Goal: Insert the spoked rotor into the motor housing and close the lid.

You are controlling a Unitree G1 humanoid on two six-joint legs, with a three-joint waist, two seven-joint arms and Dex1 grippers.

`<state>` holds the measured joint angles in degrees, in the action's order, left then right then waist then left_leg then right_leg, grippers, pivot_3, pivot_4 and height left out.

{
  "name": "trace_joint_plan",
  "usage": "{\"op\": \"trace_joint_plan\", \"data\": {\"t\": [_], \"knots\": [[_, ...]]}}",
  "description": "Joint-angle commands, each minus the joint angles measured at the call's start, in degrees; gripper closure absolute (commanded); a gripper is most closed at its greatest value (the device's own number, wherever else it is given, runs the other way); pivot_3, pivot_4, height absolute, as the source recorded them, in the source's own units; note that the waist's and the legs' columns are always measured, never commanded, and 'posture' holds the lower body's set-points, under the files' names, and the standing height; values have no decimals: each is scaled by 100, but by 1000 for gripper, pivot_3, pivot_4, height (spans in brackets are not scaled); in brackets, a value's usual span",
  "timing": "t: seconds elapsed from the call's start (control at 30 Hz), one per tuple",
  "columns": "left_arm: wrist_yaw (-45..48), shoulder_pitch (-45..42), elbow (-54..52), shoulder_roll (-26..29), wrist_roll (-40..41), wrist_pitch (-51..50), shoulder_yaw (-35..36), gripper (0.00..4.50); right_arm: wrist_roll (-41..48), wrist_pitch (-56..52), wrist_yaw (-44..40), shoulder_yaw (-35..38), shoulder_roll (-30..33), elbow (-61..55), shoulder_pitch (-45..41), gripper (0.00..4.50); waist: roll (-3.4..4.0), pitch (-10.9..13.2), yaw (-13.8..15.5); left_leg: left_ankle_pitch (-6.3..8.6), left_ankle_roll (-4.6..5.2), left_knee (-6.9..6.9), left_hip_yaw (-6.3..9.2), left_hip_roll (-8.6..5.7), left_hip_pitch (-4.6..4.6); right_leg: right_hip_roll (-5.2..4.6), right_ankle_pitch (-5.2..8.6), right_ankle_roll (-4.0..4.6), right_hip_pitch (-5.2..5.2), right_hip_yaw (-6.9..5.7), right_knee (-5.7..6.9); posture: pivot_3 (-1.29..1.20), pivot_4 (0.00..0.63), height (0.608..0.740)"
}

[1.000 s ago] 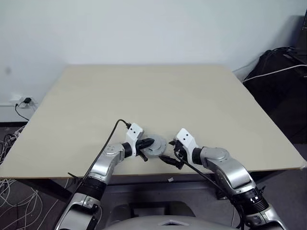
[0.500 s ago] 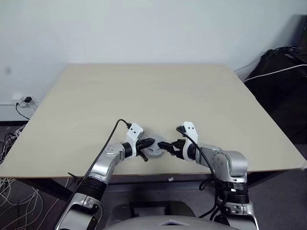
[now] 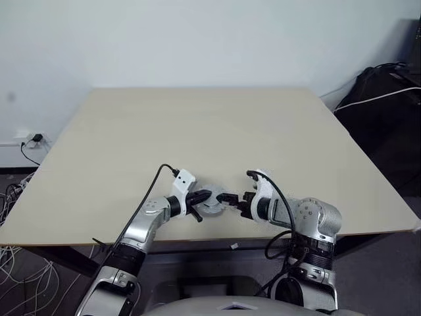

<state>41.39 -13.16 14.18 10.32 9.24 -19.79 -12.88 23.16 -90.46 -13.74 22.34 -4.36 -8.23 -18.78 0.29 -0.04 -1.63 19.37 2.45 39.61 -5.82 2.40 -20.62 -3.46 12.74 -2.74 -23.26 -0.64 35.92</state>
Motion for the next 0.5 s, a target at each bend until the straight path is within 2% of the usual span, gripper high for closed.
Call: {"op": "trace_joint_plan", "data": {"t": [0.03, 0.5], "knots": [[-3, 58, 23, 12, -16, -122, -51, 4500, 61, 70, 72, 128, -120, 78, -148, 19, 1, 0, -2, 0, 0, 0, 1, 0, 0, 0, 0, 0, 0, 0, 0, 0, 0, 740], [-1, 110, -65, 42, -7, -161, -42, 4500, 201, 590, 430, 509, -604, 666, -202, 19, 4, -3, -54, -5, -6, 0, 0, 0, -1, 0, -13, -22, 0, 1, 0, 0, 0, 740]]}}
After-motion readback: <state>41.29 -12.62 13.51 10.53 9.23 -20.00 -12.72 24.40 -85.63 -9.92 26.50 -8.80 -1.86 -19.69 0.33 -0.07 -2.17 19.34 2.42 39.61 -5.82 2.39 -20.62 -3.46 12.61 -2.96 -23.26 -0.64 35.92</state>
